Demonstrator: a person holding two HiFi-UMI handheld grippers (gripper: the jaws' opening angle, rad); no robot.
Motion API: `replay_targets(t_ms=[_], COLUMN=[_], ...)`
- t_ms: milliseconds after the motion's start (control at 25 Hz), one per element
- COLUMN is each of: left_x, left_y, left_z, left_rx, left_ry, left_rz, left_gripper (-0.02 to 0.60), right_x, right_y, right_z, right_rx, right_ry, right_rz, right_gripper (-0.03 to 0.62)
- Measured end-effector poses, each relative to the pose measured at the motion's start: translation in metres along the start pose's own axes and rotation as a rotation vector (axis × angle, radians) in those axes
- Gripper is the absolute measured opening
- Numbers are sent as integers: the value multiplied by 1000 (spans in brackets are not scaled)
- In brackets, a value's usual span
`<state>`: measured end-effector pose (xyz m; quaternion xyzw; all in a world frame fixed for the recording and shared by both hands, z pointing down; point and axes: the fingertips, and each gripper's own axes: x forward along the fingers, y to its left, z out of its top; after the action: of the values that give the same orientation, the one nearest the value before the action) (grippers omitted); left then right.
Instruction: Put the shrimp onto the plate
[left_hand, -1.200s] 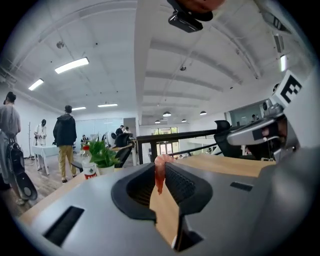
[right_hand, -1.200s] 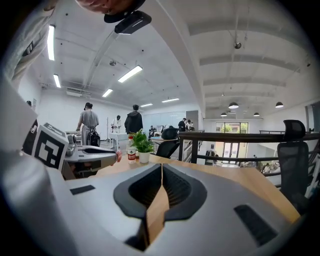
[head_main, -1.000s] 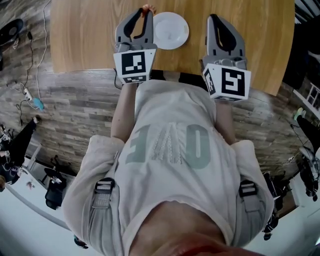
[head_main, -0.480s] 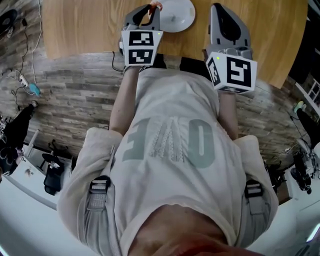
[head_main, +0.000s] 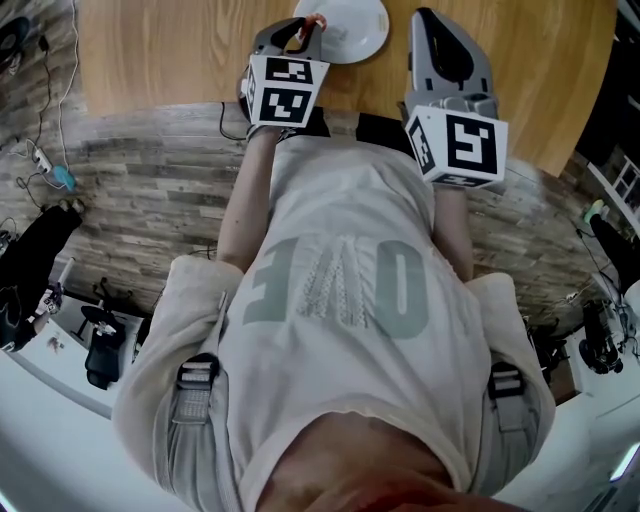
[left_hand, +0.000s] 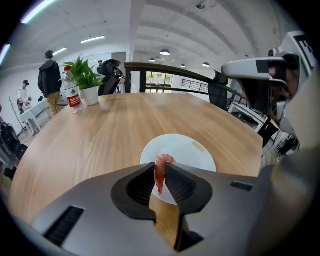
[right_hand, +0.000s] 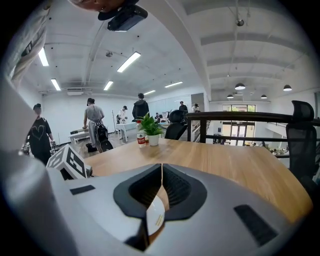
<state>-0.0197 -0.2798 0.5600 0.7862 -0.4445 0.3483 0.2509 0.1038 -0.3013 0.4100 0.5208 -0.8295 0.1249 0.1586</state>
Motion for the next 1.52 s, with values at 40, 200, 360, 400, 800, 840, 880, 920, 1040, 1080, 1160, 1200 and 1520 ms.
replay_targets(t_ms=[40,200,360,400,800,840,880,920,1040,1080,1160,1200,1520], left_x=[2,3,4,5,3,1,-2,-6,-21,-28,-48,-60,-180], left_y=[0,2,2,2,10,12,13,15,19,20,22,24,26], left_z=[-3,-6,-5,-5,15,21,29,38,76,92,125,140,246], left_rx=[3,-5,9,9,-5,-10,-19,-28,-22,-8,13,10,104], left_ry=[15,45,45,46,6,-11,-32,-57,-168,-222,-349,-414,-861], left_rz=[0,5,-5,-10,1,2,3,4,14,18,30,35,68], left_gripper=[69,69,72,80,100,100,100,100,98,98,78,53,9], right_x=[0,-2,-3,-3,8,8,9,9,12,14,16,15,-9], right_y=[-1,-5,-8,-8,-6,-6,-5,-5,-5,-5,-3,-1,-2], right_z=[-1,-2,-3,-3,6,9,12,16,34,43,62,72,154], right_rx=[4,1,5,3,-4,-5,-7,-9,-34,-52,-86,-97,-117], right_ry=[0,1,1,1,-15,-20,-28,-37,-78,-97,-144,-171,-406], right_rz=[-2,-14,-20,-20,-10,-10,-10,-10,-11,-11,-12,-13,-66], right_gripper=[21,21,21,21,21,21,21,21,21,21,21,21,21])
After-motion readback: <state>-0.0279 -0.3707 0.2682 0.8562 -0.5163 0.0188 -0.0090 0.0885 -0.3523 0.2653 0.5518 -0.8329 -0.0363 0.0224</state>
